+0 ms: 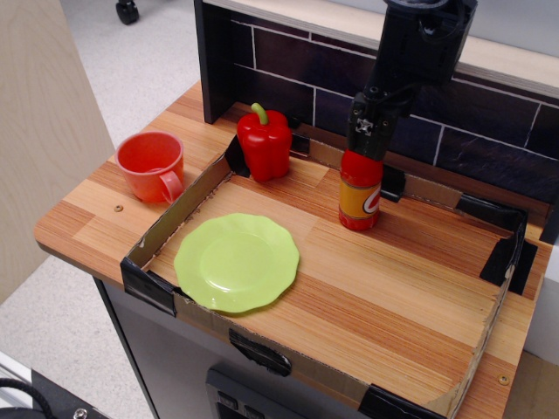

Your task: Topple hot sauce bottle

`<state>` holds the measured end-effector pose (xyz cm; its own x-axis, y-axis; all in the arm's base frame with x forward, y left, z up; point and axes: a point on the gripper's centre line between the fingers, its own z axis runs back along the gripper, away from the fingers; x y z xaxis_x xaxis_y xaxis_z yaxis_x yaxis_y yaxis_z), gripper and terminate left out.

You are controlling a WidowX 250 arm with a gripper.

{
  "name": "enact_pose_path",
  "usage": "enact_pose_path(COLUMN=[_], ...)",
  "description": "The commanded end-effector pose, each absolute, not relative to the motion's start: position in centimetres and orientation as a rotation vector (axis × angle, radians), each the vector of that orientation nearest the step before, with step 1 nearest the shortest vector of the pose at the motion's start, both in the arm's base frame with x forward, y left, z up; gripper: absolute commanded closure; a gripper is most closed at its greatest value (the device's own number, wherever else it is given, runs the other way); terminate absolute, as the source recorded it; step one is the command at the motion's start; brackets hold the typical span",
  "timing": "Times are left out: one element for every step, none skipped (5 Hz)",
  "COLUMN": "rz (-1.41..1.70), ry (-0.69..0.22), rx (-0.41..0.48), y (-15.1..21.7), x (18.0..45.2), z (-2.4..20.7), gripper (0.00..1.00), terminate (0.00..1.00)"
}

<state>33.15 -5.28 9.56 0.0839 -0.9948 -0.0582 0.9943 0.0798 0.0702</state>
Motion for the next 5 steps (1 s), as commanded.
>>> enact_pose_path(rz=[-1.479,-1.477,-1.480,-1.468,-1.461], ry=[-0.079,-0.096,-0.095,-0.098,-0.115], rx=[0.127,0.131,0.138,0.132,0.076], y=[-5.9,-5.9,-5.9,-6.1,-6.9], x=[34.7,34.6,34.4,34.2,33.2], z=[10.8,10.6,10.4,10.4,11.6], gripper=[1.00,1.00,1.00,1.00,1.00], terminate=[0.00,0.00,0.00,0.00,0.00])
